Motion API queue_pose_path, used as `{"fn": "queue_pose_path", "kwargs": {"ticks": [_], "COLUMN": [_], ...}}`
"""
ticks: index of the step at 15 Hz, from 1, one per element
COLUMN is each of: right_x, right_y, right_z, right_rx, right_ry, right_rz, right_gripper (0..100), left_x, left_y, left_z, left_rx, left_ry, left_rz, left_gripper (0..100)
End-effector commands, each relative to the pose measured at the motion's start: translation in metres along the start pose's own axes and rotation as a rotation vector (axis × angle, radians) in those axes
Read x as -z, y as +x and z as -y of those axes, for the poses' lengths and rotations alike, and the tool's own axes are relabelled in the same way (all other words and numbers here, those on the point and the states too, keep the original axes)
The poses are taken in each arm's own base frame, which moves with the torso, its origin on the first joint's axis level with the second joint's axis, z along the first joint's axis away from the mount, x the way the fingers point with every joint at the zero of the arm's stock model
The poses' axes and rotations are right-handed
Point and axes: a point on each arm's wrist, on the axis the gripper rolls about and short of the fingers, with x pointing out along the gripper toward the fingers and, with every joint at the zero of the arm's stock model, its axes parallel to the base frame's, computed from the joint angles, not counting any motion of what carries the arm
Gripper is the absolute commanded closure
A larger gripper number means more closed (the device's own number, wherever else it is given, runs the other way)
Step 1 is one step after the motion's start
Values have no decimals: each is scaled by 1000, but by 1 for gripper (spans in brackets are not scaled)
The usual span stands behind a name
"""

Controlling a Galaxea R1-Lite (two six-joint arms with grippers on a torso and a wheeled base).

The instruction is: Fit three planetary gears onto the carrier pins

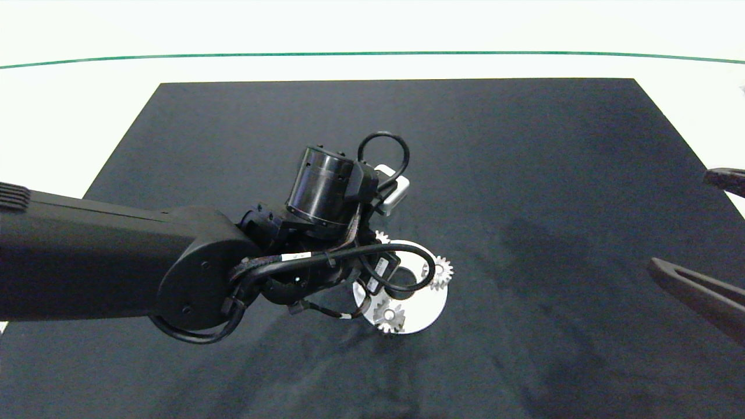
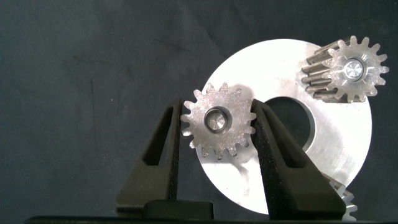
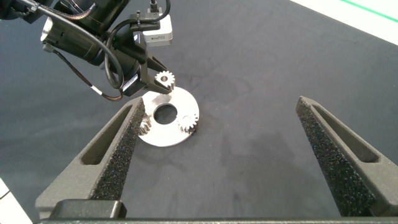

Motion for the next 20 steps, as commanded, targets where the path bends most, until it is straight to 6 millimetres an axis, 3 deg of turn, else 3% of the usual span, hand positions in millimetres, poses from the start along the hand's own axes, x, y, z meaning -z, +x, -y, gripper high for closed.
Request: {"fn": "queue_pose_path", "kwargs": {"ticks": [1,6,7,8,10,12,13,14,15,17,18,20], "right_x": [0,-1,-1,-1,0,8,12,15,28,33,34,45], "right_y": [0,-3,-3,-3,-2,-3,-11,-16,-27,-42,-63,-90], "right_z": [0,1,1,1,6,22,31,34,40,45,45,33], "right_rx": [3,9,11,10,55,205,293,336,441,566,692,817], "right_ry": [-1,0,0,-6,-9,-41,-49,-52,-67,-102,-114,-125], "right_rz": [2,9,10,9,-2,-53,-70,-81,-134,-162,-152,-133], "right_gripper": [0,0,0,0,0,0,0,0,0,0,0,0], "left_x": [0,-1,-4,-10,-5,22,40,47,67,87,101,121], "left_y": [-1,-3,-12,-32,-78,-127,-155,-171,-211,-240,-270,-308], "left_z": [-2,-1,-6,-16,-62,-119,-134,-138,-139,-129,-110,-80], "left_rx": [-6,-3,-13,-28,-151,-373,-476,-526,-642,-730,-771,-823], "left_ry": [-3,-6,-17,-35,-109,-208,-261,-288,-331,-344,-339,-303], "left_rz": [2,7,26,65,125,131,140,152,185,205,278,391], "left_gripper": [0,0,0,0,0,0,0,0,0,0,0,0]}}
